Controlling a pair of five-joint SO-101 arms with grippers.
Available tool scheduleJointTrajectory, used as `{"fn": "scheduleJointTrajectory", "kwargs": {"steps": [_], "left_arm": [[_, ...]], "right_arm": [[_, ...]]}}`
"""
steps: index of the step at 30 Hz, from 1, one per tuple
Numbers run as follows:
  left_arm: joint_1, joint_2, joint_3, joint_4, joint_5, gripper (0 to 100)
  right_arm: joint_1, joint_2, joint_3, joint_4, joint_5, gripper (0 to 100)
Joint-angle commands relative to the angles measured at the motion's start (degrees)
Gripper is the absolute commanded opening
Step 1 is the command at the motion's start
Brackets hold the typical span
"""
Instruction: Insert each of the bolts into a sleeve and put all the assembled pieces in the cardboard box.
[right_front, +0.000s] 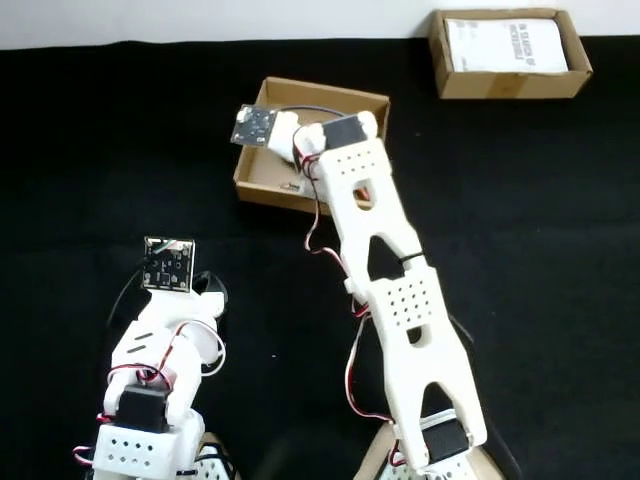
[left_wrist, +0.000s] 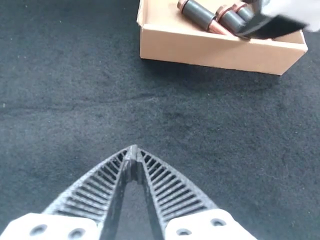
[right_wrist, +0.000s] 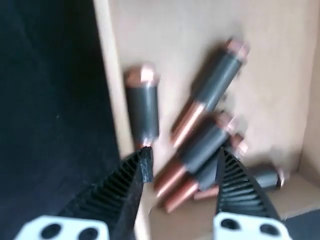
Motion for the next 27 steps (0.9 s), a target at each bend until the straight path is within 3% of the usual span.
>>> {"fn": "scheduleJointTrajectory", "kwargs": {"steps": [1, 7, 11, 21, 27], "left_arm": [[1.1, -0.48, 0.92, 0.09, -0.53, 1], [0.92, -0.4, 0.92, 0.0, -0.53, 1], [0.75, -0.31, 0.92, 0.0, -0.53, 1], [-0.48, -0.31, 0.92, 0.0, -0.53, 1], [-3.38, -0.31, 0.92, 0.09, -0.44, 1]], "right_arm": [[2.42, -4.26, -5.58, 7.96, -5.54, 20.0], [6.55, -12.97, -11.12, 8.4, -17.41, 19.9], [7.34, -24.31, -5.58, 8.48, -23.3, 19.9], [5.93, -62.2, 37.58, 8.31, -29.89, 19.9], [5.93, -82.95, 61.93, 8.22, -37.54, 19.9]]}}
